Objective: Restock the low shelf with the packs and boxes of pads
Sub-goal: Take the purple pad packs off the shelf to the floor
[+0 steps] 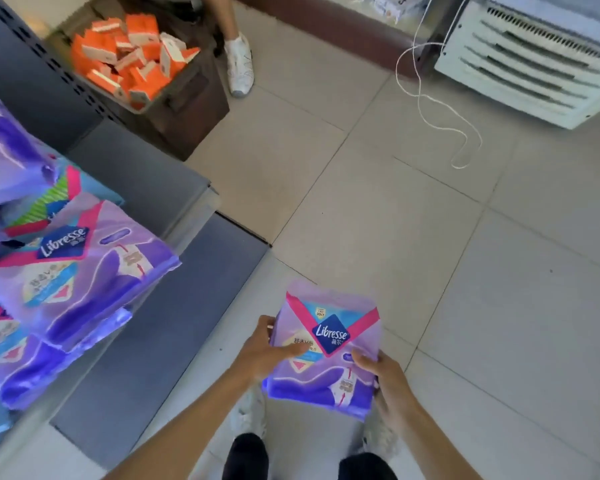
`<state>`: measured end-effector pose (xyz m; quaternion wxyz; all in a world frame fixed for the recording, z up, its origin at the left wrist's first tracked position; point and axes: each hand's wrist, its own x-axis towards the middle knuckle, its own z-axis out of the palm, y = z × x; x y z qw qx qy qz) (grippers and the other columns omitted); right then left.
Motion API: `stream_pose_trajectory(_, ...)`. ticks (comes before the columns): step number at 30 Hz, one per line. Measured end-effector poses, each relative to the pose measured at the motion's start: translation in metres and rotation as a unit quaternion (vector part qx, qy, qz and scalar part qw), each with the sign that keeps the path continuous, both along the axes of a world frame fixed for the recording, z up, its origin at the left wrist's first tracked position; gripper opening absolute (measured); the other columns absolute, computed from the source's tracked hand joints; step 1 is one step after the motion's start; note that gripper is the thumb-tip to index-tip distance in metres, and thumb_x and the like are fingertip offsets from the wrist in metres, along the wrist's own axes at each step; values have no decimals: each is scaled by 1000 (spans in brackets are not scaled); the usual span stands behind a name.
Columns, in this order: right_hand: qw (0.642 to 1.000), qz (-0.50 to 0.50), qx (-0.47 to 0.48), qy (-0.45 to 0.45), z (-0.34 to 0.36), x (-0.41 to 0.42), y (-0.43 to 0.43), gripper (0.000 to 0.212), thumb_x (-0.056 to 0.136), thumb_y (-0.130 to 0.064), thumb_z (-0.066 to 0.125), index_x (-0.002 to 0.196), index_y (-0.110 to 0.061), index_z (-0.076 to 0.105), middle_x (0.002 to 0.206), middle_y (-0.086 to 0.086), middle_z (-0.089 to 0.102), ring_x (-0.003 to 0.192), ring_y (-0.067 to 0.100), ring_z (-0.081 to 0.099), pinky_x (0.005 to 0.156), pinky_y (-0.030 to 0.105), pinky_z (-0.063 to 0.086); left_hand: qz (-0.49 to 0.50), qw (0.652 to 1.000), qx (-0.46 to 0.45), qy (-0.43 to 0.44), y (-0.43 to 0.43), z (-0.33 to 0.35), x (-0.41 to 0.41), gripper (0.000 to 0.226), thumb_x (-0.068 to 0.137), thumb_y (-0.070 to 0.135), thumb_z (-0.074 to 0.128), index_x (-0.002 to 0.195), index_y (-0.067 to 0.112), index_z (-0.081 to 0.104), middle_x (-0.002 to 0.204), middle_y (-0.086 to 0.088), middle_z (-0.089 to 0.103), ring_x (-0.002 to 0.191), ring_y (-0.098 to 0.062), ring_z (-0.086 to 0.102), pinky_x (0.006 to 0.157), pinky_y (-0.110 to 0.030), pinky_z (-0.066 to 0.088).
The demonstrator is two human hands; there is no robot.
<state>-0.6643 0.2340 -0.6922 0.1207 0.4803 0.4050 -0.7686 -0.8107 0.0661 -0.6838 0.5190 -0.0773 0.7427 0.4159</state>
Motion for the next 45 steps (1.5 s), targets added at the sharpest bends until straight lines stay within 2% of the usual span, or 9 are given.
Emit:
stream_pose_trajectory(3,1000,-14,10,-11,-42,-5,-16,89,45,-41,88,119,-6,54,107,16,71,94,37,70,81,45,56,-37,999,-9,15,-6,-49,-10,72,58,49,86,115,18,54,108,-2,71,88,-16,72,77,-36,60)
stream_pose_trajectory(7,997,-60,19,-45,-102,-13,-29,68,57,-30,79,116,-5,57,108,18,70,95,36,69,77,40,56,-50,997,-33,47,1,-104,-17,44,76,27,78,108,13,51,102,0,66,78,-9,66,55,-11,51)
stream_pose_trajectory(12,990,-109,46,-77,-178,-22,-33,28,85,-4,66,113,-3,59,107,19,68,96,35,67,92,45,51,-89,990,-48,94,17,-179,-21,47,82,23,73,108,15,34,107,-3,58,88,-13,59,62,-16,48)
stream_pose_trajectory(16,983,-138,69,-103,-235,-33,-29,31,87,-3,63,118,3,59,105,19,69,96,32,67,94,45,51,-114,985,-57,117,32,-233,-31,43,84,22,71,106,15,35,102,1,56,88,-14,57,58,-13,41)
stream_pose_trajectory(20,977,-160,67,-124,-286,-47,-28,31,86,-4,65,116,1,60,107,19,69,99,34,67,95,50,50,-128,982,-74,116,40,-284,-44,44,83,26,72,112,14,40,104,1,57,92,-16,59,71,-24,48)
stream_pose_trajectory(31,967,-201,47,-151,-373,-55,-34,31,85,-16,69,112,-7,57,107,15,69,97,34,69,88,52,54,-139,979,-105,100,48,-380,-48,45,83,20,70,120,9,46,122,-11,57,106,-24,63,76,-31,53)
stream_pose_trajectory(38,955,-107,143,-236,-350,-54,-32,47,84,-27,66,122,-2,52,114,15,63,95,31,65,84,40,54,-221,940,-149,211,49,-338,-34,68,89,19,65,141,6,24,135,-14,40,123,-27,51,87,-33,50)
stream_pose_trajectory(41,934,-4,242,-263,-294,-55,-21,52,94,-24,51,138,0,39,135,19,50,122,33,50,99,36,40,-262,921,-140,254,54,-277,-33,52,90,19,62,132,6,35,130,-13,43,119,-25,51,82,-28,43)
stream_pose_trajectory(45,904,150,349,-198,-183,-71,-2,45,96,-23,48,135,-2,44,137,16,50,125,30,48,98,32,37,-292,904,-129,283,58,-168,-38,32,93,19,51,122,6,46,125,-12,51,116,-29,51,91,-35,41)
